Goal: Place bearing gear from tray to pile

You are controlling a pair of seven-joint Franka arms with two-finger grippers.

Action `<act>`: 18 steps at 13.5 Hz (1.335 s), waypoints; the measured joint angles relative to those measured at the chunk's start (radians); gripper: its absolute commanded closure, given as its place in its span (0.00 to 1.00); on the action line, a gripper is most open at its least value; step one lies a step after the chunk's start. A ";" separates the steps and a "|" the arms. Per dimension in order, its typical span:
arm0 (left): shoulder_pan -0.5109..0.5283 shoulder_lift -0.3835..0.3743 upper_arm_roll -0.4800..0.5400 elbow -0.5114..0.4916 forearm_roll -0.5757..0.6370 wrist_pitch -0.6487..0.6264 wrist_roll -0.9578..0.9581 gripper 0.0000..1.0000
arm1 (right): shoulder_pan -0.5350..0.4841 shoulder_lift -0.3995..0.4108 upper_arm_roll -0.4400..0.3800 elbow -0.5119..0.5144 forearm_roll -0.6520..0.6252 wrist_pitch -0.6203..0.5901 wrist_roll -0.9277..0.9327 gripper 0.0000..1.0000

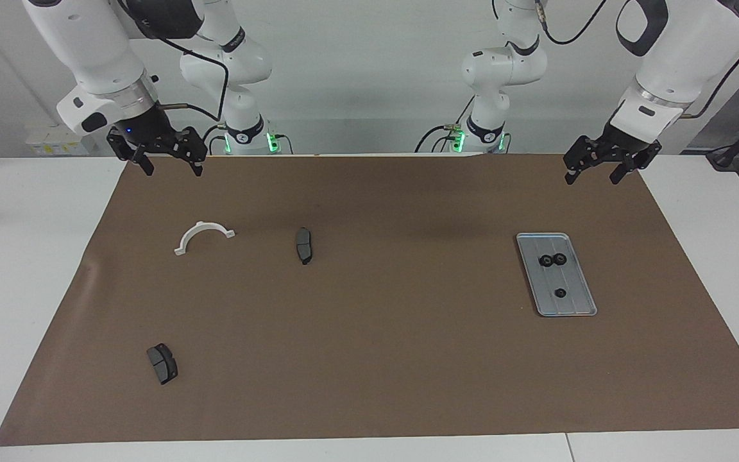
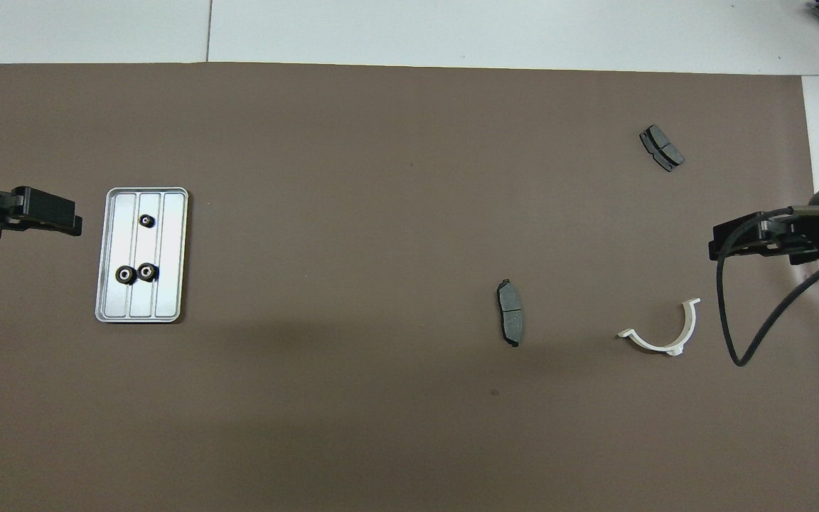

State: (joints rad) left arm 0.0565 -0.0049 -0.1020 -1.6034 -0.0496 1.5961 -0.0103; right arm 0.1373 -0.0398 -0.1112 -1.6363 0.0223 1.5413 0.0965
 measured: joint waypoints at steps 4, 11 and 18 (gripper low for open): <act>0.000 -0.001 -0.001 -0.001 0.000 0.000 -0.001 0.00 | 0.000 0.000 0.000 0.000 0.000 0.000 0.000 0.00; 0.000 -0.007 -0.001 -0.085 0.000 0.142 -0.017 0.00 | 0.000 0.000 0.000 0.000 0.000 0.000 0.000 0.00; 0.040 0.184 0.009 -0.276 0.012 0.619 -0.067 0.00 | 0.000 0.000 0.000 0.000 0.000 0.000 0.000 0.00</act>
State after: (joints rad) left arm 0.0969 0.1788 -0.0927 -1.8796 -0.0376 2.2147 -0.0771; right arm 0.1373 -0.0398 -0.1112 -1.6363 0.0223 1.5414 0.0965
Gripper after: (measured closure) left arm 0.000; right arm 0.000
